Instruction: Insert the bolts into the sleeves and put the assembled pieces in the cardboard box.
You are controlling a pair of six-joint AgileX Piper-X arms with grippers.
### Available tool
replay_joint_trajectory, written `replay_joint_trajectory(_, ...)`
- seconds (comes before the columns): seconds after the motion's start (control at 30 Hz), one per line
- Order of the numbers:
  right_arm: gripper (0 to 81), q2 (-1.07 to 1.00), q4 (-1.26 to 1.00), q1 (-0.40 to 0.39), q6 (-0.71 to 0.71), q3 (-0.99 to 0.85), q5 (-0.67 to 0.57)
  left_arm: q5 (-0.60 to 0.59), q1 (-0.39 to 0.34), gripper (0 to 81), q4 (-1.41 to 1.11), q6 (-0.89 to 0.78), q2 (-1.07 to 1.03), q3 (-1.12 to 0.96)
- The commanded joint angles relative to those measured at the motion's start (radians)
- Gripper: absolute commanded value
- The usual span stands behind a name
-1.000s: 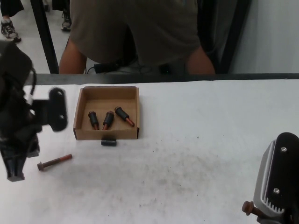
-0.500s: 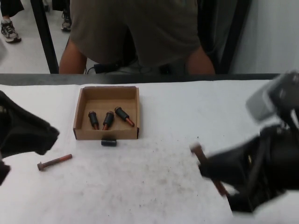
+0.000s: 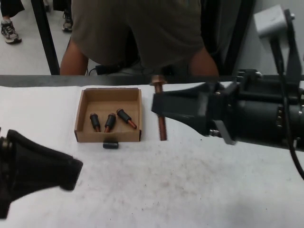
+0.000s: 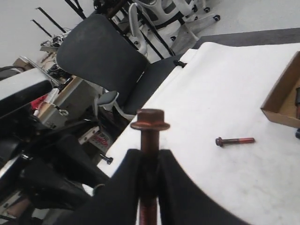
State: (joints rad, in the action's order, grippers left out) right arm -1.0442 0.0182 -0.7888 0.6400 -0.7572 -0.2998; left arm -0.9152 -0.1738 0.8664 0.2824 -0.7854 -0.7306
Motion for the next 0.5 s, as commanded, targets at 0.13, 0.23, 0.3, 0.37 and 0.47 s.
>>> replay_joint_trajectory(0.13,0.2,-0.063,-0.194,0.001,0.121,-0.001,-0.045,-0.037,0.001,0.8,-0.353,-0.269,0.014,0.054)
replay_joint_trajectory(0.23,0.2,-0.089,-0.243,0.001,0.153,-0.001,-0.046,-0.060,0.001,0.8,-0.420,-0.328,0.014,0.070)
replay_joint_trajectory(0.3,0.2,-0.106,-0.265,0.001,0.169,-0.003,-0.051,-0.060,-0.001,0.8,-0.426,-0.336,0.014,0.072)
replay_joint_trajectory(0.37,0.2,-0.124,-0.288,0.001,0.170,-0.006,-0.062,-0.079,-0.015,0.8,-0.429,-0.336,0.014,0.072)
replay_joint_trajectory(0.47,0.2,-0.150,-0.306,0.001,0.184,-0.021,-0.065,-0.087,-0.058,0.8,-0.429,-0.332,0.014,0.072)
